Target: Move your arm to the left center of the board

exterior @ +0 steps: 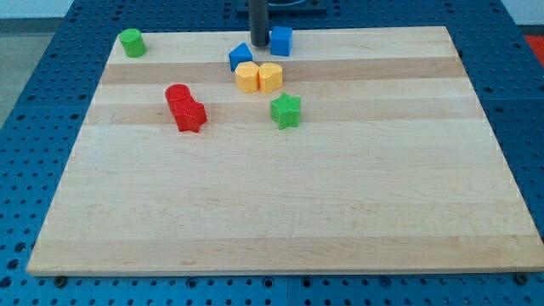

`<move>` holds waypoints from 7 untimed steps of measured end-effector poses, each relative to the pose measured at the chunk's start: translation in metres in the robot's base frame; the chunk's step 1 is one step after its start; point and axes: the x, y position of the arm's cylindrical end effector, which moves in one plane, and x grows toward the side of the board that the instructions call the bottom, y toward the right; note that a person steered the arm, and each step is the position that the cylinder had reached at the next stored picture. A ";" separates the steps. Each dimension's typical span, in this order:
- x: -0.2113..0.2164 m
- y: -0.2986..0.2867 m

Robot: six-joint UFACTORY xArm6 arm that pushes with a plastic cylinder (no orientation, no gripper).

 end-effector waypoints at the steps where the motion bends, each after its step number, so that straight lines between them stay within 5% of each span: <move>1: 0.009 -0.038; 3: 0.026 -0.069; 7: 0.151 -0.196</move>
